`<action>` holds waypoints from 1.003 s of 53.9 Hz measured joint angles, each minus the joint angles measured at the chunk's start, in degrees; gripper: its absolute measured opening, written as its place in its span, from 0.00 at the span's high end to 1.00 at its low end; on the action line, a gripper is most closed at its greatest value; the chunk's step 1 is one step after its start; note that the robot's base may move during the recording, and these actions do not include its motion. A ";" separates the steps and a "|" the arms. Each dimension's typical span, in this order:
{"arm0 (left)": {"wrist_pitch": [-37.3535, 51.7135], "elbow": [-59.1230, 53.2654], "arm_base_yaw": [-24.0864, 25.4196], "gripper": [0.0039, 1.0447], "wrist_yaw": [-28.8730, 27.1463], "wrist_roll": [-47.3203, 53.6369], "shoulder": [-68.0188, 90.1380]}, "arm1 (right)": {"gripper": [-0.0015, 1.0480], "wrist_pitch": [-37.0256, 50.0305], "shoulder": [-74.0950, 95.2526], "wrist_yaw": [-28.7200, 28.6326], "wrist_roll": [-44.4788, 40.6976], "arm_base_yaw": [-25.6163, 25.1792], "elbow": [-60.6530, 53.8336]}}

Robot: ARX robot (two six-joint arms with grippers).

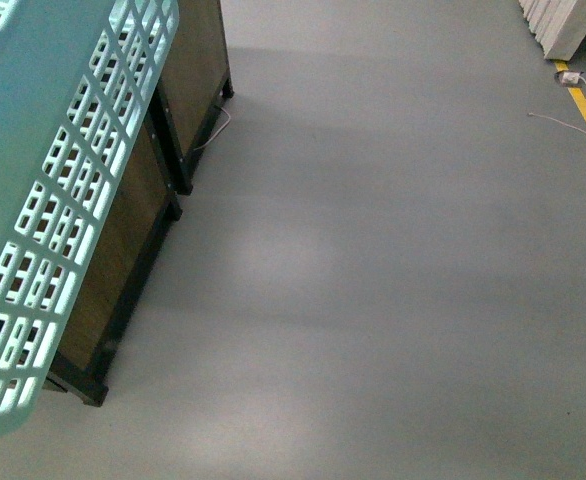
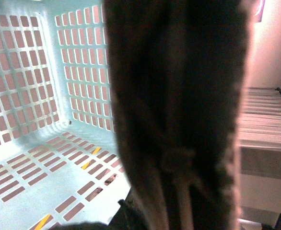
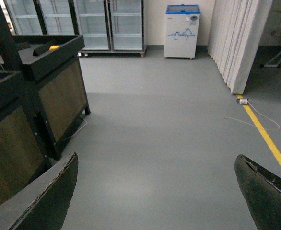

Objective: Pick lemon and mango into basket

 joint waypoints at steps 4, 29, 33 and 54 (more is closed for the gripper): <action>0.00 0.00 0.00 0.96 0.02 0.00 0.00 | 0.08 0.00 0.00 0.00 0.00 0.00 0.00; 0.00 0.04 0.00 0.96 0.02 0.00 0.00 | 0.08 0.02 0.00 0.02 0.00 0.00 0.00; 0.00 0.04 0.00 0.96 0.00 0.00 0.00 | 0.08 0.00 0.00 0.00 0.00 0.00 0.00; 0.00 0.13 -0.04 0.96 0.44 -0.26 -0.02 | 0.08 0.00 -0.02 0.17 0.00 0.00 0.00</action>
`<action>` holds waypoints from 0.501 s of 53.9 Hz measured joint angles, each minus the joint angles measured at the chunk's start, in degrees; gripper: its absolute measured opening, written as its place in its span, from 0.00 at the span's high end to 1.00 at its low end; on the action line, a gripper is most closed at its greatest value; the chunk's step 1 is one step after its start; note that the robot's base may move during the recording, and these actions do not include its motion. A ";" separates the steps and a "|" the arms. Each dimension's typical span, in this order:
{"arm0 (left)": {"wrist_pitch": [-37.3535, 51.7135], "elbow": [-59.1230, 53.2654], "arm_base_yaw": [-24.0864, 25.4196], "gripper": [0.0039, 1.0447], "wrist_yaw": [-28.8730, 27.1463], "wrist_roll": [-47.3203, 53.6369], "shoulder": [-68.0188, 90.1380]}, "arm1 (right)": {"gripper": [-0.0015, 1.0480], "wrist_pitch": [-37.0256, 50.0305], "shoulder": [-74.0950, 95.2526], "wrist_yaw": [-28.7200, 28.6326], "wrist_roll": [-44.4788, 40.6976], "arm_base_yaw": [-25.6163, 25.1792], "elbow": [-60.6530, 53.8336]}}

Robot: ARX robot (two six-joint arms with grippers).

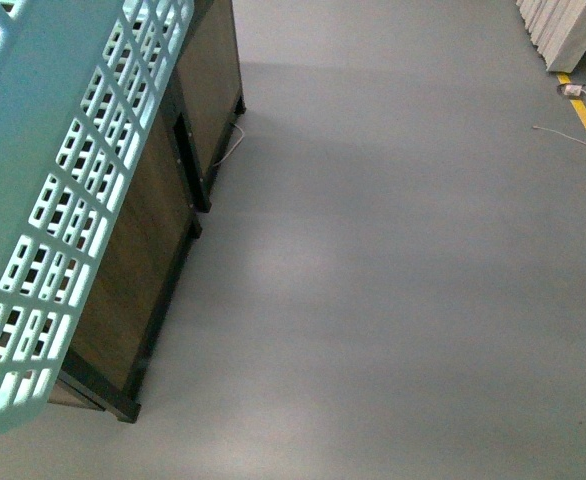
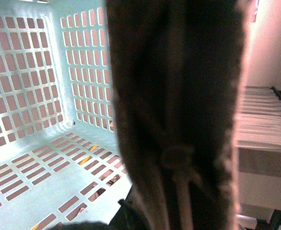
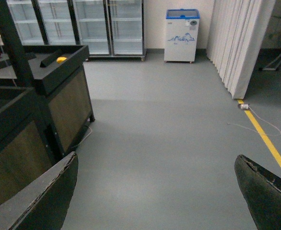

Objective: Pick lemon and mango into basket

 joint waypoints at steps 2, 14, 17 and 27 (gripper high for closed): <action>0.00 0.00 0.04 0.96 -0.26 0.00 0.00 | 0.08 0.00 0.00 0.04 0.00 0.02 0.00; -0.09 0.02 0.04 0.96 -0.28 0.20 -0.02 | 0.08 0.02 0.00 -0.07 0.00 0.02 0.00; -0.09 0.04 0.04 0.96 -0.31 0.26 -0.02 | 0.08 0.00 0.04 -0.15 0.00 0.02 0.00; -0.09 0.04 0.04 0.96 -0.31 0.28 0.00 | 0.08 0.00 0.02 -0.15 0.02 0.02 0.00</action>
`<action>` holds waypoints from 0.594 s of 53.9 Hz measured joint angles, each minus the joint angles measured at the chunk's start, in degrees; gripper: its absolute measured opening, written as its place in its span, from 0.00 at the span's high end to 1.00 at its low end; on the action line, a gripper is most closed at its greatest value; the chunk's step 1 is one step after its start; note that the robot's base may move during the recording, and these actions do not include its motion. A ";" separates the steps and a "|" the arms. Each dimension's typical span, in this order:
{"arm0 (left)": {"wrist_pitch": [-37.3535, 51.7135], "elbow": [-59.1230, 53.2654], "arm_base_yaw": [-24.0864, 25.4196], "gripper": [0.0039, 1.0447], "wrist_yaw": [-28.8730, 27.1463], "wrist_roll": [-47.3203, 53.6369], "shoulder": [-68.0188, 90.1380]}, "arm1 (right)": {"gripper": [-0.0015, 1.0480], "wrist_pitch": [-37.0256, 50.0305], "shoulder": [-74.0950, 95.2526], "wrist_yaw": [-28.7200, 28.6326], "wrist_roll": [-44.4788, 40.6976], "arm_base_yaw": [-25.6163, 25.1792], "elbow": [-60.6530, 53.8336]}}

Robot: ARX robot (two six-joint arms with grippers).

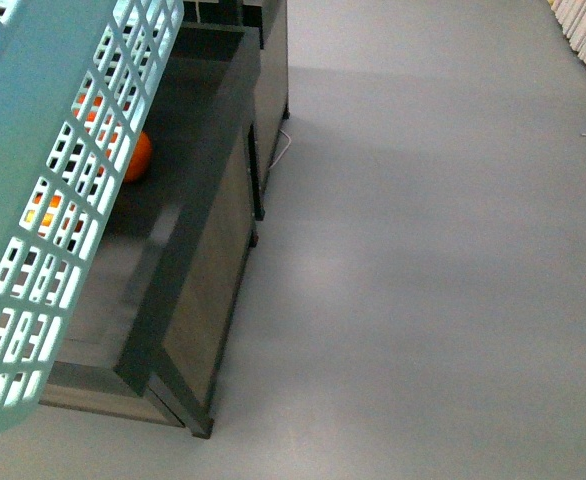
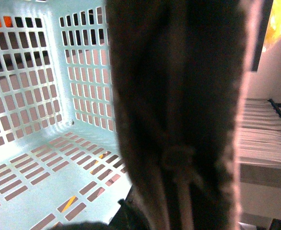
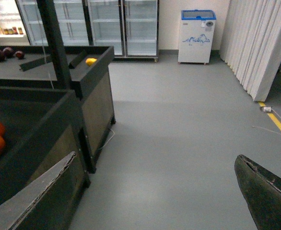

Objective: Pick lemon and mango into basket

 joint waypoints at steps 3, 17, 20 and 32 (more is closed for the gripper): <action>0.00 0.00 0.00 0.96 0.07 -0.07 -0.02 | 0.08 0.00 0.00 -0.09 -0.02 0.00 0.00; 0.00 0.00 0.00 0.96 0.02 -0.02 0.00 | 0.08 0.00 0.00 -0.02 -0.02 0.00 0.00; 0.00 0.00 0.02 0.96 -0.07 -0.02 0.00 | 0.08 0.00 0.00 -0.07 -0.04 0.00 0.00; 0.00 0.04 0.04 0.96 -0.02 -0.02 0.00 | 0.08 0.00 0.00 0.07 -0.02 0.00 0.00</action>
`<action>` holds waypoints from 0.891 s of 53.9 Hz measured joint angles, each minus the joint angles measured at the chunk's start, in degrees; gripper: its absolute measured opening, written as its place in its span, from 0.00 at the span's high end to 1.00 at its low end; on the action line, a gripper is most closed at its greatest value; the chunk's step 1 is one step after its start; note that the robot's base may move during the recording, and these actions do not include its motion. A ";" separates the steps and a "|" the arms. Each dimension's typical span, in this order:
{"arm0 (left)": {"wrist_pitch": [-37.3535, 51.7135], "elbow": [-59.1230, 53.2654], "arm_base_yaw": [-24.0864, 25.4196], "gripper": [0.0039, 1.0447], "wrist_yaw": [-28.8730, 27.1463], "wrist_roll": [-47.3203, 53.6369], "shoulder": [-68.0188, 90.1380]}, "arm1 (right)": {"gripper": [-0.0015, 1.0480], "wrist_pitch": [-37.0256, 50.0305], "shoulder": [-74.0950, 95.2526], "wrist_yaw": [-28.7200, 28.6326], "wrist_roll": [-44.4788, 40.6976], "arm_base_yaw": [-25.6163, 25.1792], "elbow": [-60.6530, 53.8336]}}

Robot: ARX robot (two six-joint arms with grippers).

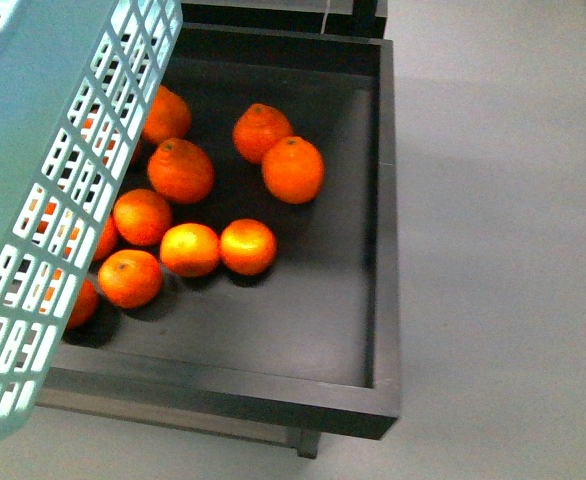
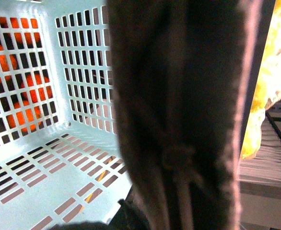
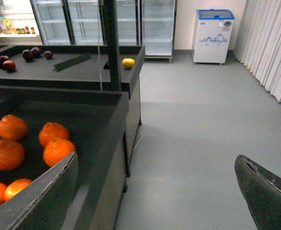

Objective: Pick lemon and mango into basket

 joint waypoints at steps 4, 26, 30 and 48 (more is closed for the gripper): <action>0.00 0.00 0.00 0.96 -0.02 0.00 -0.02 | 0.08 -0.02 0.00 -0.11 0.00 0.00 0.00; 0.00 0.00 0.02 0.96 -0.04 0.04 -0.02 | 0.08 0.00 -0.02 -0.09 0.00 -0.02 0.00; 0.00 0.00 0.02 0.96 0.02 -0.02 -0.02 | 0.08 -0.02 0.00 -0.02 0.00 -0.02 0.00; 0.00 0.02 0.04 0.96 0.02 -0.02 -0.02 | 0.08 0.00 0.04 -0.04 -0.02 -0.02 0.00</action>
